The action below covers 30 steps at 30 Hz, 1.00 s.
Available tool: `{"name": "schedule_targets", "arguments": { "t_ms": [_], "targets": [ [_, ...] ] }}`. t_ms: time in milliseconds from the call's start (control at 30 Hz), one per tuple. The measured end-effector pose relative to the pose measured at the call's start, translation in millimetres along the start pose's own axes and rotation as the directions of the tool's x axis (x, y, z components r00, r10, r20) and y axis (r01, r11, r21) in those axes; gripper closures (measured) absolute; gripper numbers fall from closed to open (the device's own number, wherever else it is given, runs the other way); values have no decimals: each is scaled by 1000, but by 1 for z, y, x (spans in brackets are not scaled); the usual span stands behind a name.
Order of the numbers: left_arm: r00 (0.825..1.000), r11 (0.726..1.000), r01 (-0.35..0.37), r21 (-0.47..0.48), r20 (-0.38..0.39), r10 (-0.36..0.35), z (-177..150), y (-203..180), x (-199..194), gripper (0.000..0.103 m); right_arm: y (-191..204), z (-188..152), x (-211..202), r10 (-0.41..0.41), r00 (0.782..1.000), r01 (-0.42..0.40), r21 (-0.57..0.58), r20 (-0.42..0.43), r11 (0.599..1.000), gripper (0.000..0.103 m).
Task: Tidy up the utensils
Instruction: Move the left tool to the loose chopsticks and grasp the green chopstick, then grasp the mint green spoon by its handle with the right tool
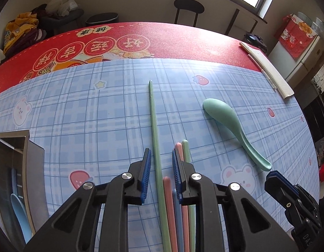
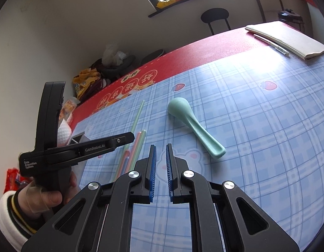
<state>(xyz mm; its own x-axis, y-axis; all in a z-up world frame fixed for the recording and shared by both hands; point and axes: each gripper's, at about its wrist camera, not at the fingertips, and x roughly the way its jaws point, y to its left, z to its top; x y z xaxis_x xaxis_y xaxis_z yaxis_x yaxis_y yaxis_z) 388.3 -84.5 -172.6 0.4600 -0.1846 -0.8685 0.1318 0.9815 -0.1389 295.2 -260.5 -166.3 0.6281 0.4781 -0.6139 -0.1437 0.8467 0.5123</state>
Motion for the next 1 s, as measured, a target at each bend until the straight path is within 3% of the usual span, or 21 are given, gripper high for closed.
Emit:
{"name": "schedule_targets", "arguments": {
  "t_ms": [100,233,333,633,833,1000],
  "targets": [
    [1000,999,-27,33,14,26,-4,-3,0,84,0,0,0,-1,1000,1,2,0,1000,92],
    [995,993,-93,78,32,91,-13,-6,-4,97,-1,1,1,-2,1000,2,5,-6,1000,92],
    [996,993,-82,83,37,79,-22,-3,-9,97,-1,0,2,-1,1000,1,6,-8,1000,92],
    [998,999,18,-45,58,-15,-53,20,-43,97,-1,-1,6,-21,1000,21,-4,-17,1000,92],
    [990,999,40,-33,135,-35,-91,15,-76,97,2,-3,9,-44,999,44,-31,-21,999,92],
    [973,995,65,-72,225,-47,-121,15,-96,97,8,-1,3,-80,997,80,-99,7,992,92]
  ]
}}
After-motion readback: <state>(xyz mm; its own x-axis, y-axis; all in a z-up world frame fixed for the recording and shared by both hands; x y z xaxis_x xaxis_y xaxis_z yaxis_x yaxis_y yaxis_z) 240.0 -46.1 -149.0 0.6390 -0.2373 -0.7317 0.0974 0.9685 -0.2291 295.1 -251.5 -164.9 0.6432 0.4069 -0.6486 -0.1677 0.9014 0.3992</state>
